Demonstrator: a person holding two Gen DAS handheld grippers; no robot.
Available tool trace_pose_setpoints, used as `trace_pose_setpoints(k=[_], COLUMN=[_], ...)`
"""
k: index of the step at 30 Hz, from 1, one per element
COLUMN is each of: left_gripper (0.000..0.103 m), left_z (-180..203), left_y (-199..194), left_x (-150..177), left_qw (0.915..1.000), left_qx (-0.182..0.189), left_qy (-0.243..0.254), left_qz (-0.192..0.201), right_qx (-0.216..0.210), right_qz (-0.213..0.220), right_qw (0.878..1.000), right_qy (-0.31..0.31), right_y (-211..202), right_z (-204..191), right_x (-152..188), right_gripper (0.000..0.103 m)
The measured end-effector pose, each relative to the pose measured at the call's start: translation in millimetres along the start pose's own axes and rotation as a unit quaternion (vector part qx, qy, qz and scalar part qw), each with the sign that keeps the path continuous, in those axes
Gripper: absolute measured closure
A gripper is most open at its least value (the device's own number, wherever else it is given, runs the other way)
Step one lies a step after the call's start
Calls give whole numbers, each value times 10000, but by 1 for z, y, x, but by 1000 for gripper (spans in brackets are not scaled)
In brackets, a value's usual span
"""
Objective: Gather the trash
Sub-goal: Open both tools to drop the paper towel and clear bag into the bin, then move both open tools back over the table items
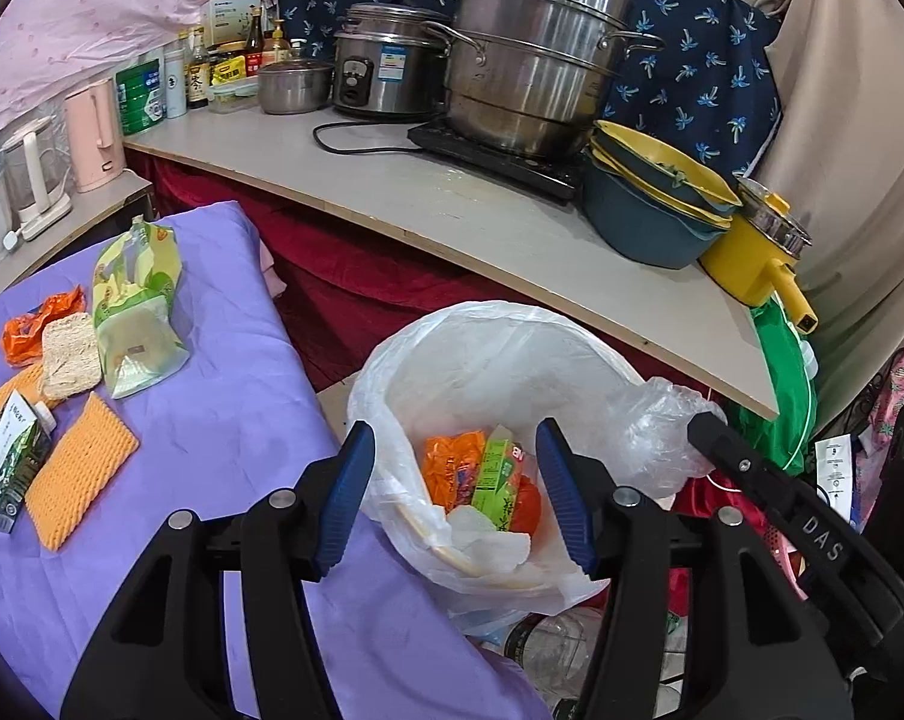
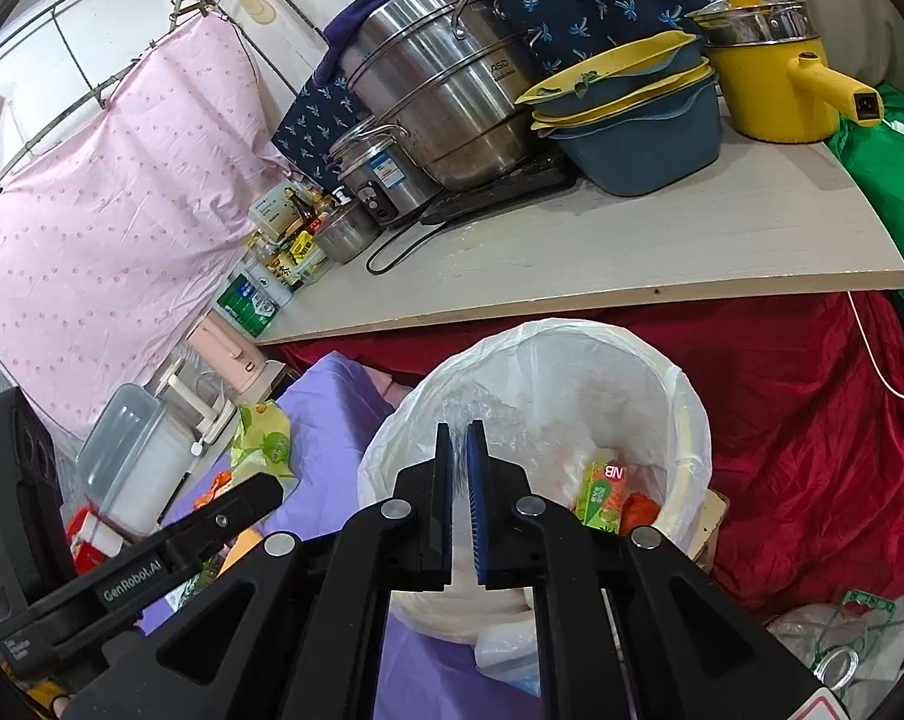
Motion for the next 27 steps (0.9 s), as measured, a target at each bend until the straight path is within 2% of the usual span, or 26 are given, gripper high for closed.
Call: trace_pose_setpoints(k=[2,5,7,14,21,27], left_gripper=[48,43,38,36,35,27], left_z=[-4,-9,-14,-26,-42,-63], left_y=[-1,-4,-5,-11,-25,-43], left_x=[1,2,3,6,12,18], left_qw=[10000,9999,9997,9994,9988,9975], left_qx=[-44,-113,-172,-247,-391,-588], left_qy=[-24,-62,-101,-197,-203,-253], left_qz=[28,83,113,154,213,290], right_qx=[-15,-25,-33,-19,-18,-84], right_qz=[-7,23,88,160,177,113], right_qw=[10000,10000,10000,9997,9994,9990], right_qy=[-16,-8,-15,-167,-281,-424], right_y=[2,1,-2,-8,-12,-11], right_z=[-4,-8,-12,-26,-38,-57], right_x=[-1,-2,-3,-1,7,18], right_gripper=[91,82,71,68,59,57])
Point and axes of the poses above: each gripper's, at about its wrist camera, not at the fingertips, and y roughly the way its jaws point, z to its right, x to its underside, the point moved 3 cm from there along y, roughly the way its jaws point, and after that the axes turned 11 degrees about x, right-handed, at the moved point
